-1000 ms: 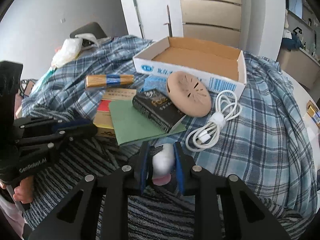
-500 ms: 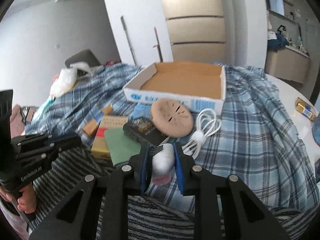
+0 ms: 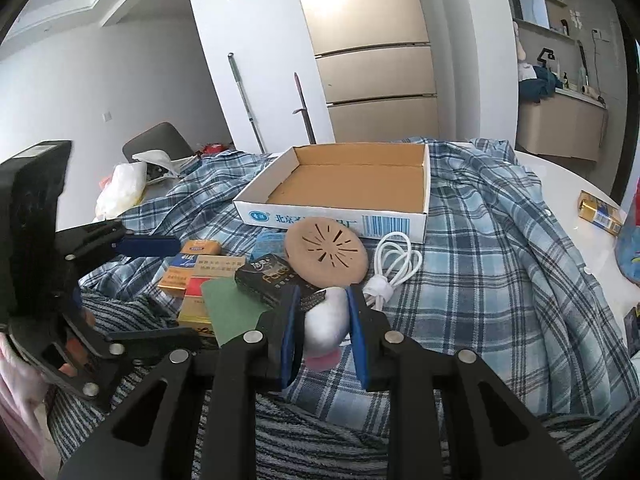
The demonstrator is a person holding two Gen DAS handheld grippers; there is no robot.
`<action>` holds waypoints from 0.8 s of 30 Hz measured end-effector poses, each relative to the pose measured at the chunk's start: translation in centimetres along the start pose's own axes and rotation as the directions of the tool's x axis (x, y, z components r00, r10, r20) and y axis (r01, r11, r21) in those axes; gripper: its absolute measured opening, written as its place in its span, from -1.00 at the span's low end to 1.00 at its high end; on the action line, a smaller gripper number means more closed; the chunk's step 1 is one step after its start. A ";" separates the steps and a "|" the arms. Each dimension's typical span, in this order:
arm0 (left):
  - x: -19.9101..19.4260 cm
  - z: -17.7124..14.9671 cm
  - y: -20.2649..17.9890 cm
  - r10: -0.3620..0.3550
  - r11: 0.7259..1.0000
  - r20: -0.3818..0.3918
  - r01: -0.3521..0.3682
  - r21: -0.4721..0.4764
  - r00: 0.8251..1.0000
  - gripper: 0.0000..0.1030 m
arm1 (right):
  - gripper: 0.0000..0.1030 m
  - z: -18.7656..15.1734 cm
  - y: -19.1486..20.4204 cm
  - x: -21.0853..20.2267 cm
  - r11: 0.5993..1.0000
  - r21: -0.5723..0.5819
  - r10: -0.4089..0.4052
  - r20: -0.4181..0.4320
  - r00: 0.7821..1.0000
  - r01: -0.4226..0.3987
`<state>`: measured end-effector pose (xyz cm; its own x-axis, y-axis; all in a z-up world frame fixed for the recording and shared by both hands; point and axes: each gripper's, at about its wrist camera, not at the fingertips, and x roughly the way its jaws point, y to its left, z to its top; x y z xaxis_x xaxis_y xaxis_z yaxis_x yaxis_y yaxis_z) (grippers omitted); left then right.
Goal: Organize soft objects
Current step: 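Grasp the green card sleeve with the left gripper while the right gripper holds the plush toy, then lower the green sleeve and plush toy into the box and open both grippers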
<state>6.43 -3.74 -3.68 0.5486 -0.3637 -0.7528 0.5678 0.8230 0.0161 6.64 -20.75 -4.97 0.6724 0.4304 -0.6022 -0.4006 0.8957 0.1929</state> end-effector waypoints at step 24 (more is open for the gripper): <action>2.5 -0.6 -1.0 0.114 0.993 -0.025 -0.114 0.020 0.993 0.38 | -0.55 -0.2 0.3 0.8 1.000 -0.014 -0.001 -0.038 0.999 0.001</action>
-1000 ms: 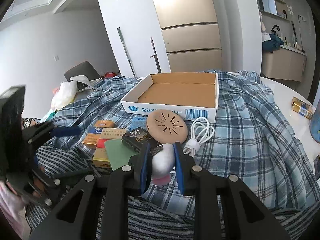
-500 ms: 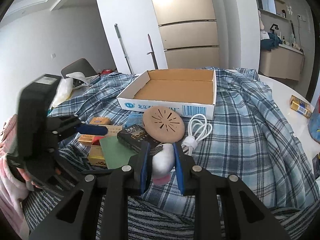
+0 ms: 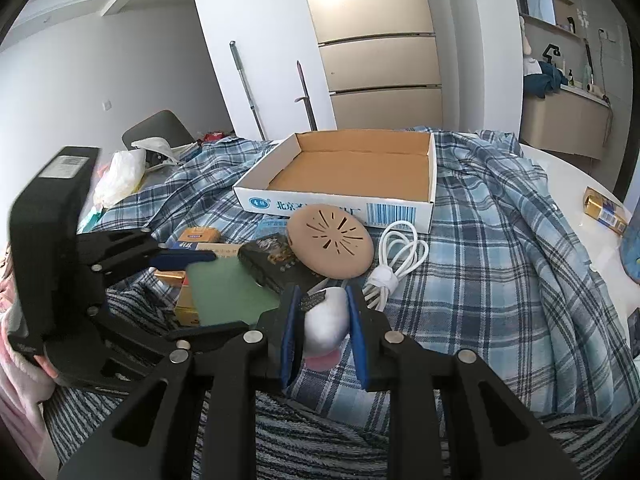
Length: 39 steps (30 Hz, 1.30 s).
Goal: Organize soft objects
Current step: 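Lower the green sleeve and plush toy into the box and open both grippers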
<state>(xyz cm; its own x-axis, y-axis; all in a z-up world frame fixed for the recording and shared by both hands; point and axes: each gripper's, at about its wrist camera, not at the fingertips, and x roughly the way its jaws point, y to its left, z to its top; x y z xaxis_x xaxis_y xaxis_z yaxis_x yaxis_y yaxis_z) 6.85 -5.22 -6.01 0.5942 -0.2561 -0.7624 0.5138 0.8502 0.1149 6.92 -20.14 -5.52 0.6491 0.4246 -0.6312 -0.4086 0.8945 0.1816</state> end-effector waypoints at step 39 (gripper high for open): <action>-17.3 1.2 0.7 0.400 0.915 0.615 -0.257 -0.311 0.680 0.38 | -0.56 6.5 2.9 -9.2 0.987 -0.108 -0.066 0.407 0.911 0.119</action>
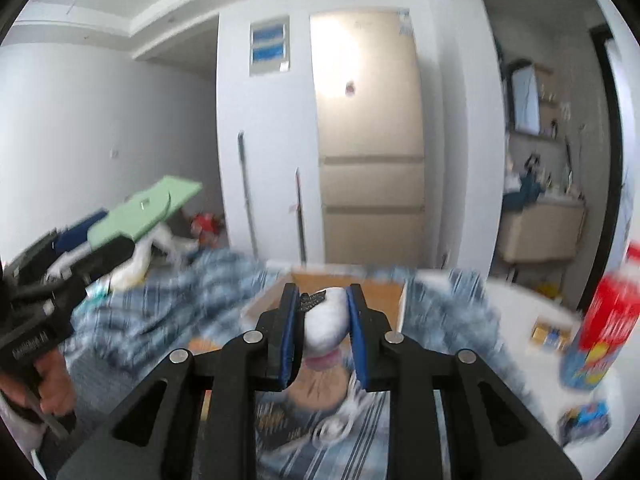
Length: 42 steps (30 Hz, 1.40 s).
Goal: Organize soft objects
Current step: 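Lower the green sleeve and plush toy into the box and open both grippers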
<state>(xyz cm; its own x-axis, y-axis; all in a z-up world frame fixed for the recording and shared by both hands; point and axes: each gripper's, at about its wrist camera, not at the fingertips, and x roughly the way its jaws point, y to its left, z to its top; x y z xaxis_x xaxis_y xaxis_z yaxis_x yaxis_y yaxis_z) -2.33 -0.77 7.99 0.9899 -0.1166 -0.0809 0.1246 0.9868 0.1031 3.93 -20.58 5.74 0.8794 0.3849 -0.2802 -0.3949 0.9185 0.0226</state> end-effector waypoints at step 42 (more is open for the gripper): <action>23.4 -10.4 3.5 -0.027 0.987 -0.456 -0.050 -0.155 0.889 0.38 | -0.56 -3.8 -6.6 22.0 0.985 0.155 -0.013 -0.375 0.927 0.077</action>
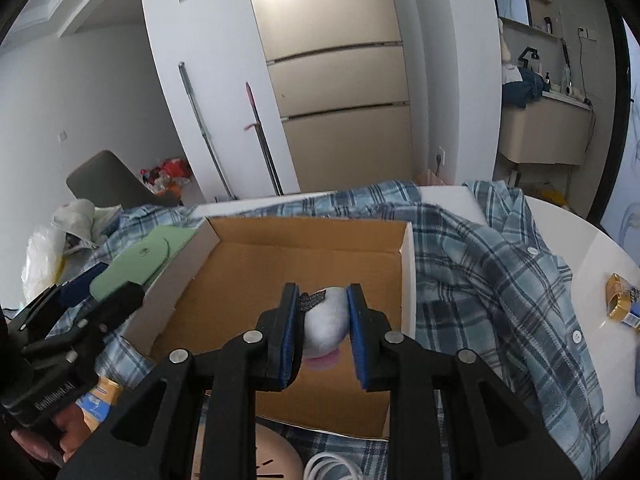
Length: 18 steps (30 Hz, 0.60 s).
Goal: Organize soft objects
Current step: 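Lower the green sleeve and plush toy into the box and open both grippers, then withdraw both grippers from the box toward the remaining items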
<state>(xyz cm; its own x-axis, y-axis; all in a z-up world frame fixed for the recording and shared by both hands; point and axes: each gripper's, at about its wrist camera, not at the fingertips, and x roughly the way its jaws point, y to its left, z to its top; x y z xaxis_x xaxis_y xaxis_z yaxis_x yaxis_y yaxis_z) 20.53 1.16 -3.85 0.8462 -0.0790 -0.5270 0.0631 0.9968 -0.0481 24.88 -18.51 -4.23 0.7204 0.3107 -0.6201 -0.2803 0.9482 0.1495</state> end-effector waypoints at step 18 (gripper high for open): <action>-0.3 0.0 0.7 0.048 0.999 0.008 -0.048 -0.025 0.999 0.78 | 0.16 -0.1 0.3 0.3 0.999 -0.034 -0.037 -0.014 0.999 0.036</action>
<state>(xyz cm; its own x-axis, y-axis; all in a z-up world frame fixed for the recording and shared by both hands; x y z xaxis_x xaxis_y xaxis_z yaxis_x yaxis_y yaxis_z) 20.30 1.92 -3.70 0.8526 -0.0310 -0.5217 0.0094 0.9990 -0.0440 24.94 -18.10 -4.48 0.7214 0.2748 -0.6357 -0.2754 0.9560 0.1007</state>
